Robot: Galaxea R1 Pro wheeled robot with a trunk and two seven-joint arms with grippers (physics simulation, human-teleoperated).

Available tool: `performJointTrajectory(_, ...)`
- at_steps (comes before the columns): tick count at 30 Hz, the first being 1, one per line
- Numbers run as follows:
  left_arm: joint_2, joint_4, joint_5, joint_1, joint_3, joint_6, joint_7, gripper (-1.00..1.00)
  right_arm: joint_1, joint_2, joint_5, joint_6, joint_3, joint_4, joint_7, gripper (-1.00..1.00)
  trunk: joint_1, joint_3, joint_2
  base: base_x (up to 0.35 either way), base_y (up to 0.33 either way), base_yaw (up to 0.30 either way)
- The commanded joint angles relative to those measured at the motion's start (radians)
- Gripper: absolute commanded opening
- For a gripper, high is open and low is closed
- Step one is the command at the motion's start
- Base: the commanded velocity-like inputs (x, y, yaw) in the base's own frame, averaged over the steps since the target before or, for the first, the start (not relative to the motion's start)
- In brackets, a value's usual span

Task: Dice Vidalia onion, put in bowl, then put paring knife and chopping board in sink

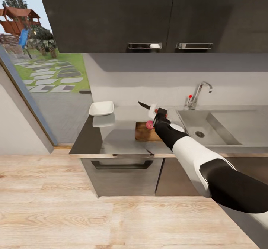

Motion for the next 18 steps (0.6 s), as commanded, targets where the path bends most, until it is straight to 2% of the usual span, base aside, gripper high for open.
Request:
performJointTrajectory(1,0.001,-0.001,0.003,0.000,-0.005,-0.001,0.006,1.00,0.000,0.000,0.011,-0.006,0.008,0.006,-0.008,-1.00,0.001,-0.002,-0.002,0.000,0.000,0.000)
performJointTrajectory(3,0.001,-0.001,0.003,0.000,-0.005,-0.001,0.006,1.00,0.012,0.000,0.010,-0.015,0.011,0.010,-0.059,-1.00,0.001,-0.002,-0.002,0.000,0.000,0.000)
performJointTrajectory(6,0.001,-0.001,0.003,0.000,-0.005,-0.001,0.006,1.00,0.049,0.000,0.010,-0.022,0.014,0.011,-0.193,-1.00,0.001,-0.002,-0.002,0.000,0.000,0.000)
performJointTrajectory(8,0.001,-0.001,0.004,0.000,-0.005,-0.001,0.006,1.00,0.080,0.000,0.010,-0.024,0.014,0.012,-0.241,-1.00,0.001,-0.002,-0.002,0.000,0.000,0.000)
performJointTrajectory(18,0.001,0.000,0.006,0.000,-0.005,0.000,0.006,1.00,0.123,0.000,0.010,-0.064,0.016,0.071,-0.260,-1.00,0.001,-0.002,-0.002,0.000,0.000,0.000)
